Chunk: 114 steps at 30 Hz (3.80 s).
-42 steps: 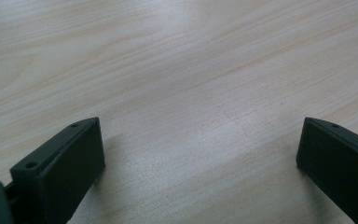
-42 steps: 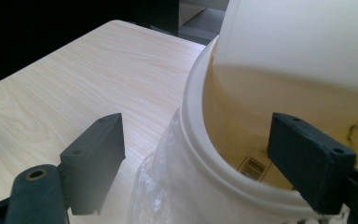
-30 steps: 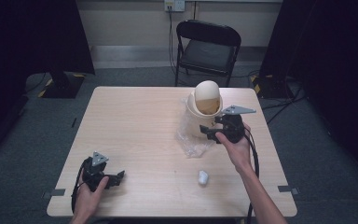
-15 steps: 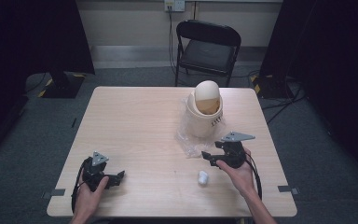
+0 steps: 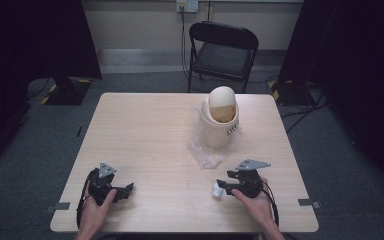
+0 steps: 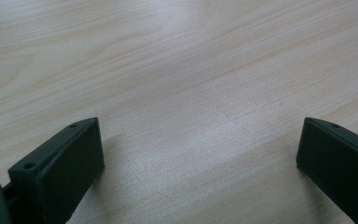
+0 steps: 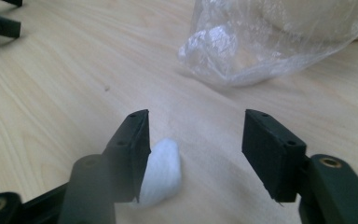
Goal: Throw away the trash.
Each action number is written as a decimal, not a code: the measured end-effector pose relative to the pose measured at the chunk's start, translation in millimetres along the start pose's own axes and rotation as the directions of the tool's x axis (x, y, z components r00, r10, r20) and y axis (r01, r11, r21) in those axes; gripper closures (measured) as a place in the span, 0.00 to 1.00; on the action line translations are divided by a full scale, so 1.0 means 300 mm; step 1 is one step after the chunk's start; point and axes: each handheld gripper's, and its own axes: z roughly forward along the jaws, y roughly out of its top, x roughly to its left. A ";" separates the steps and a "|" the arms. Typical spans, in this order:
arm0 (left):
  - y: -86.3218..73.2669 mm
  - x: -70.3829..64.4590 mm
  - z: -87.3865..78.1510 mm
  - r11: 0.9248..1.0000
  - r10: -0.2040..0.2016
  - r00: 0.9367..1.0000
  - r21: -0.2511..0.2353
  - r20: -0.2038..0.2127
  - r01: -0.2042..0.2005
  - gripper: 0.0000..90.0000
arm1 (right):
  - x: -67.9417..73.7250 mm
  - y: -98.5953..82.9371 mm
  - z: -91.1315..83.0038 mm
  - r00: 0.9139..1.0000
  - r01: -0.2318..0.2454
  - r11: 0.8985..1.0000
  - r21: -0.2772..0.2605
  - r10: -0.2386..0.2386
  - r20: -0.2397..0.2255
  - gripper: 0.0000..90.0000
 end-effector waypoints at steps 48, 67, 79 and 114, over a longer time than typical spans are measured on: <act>0.007 0.004 0.006 1.000 0.006 1.000 0.006 -0.001 -0.006 0.00 | 0.049 -0.054 0.012 0.995 0.004 1.000 0.018 -0.002 -0.104 0.76; 0.007 0.004 0.005 1.000 0.009 1.000 0.008 -0.002 -0.009 0.00 | 0.008 0.009 -0.006 0.999 -0.011 1.000 -0.016 0.010 -0.044 0.77; 0.005 0.000 0.004 1.000 0.002 1.000 0.005 -0.004 -0.002 0.00 | -0.058 0.086 -0.073 0.999 -0.027 0.998 -0.056 0.028 0.020 0.78; 0.005 0.000 0.003 1.000 0.008 1.000 0.008 -0.006 -0.008 0.00 | -0.151 0.438 -0.095 0.998 0.024 0.990 -0.142 -0.016 0.058 0.78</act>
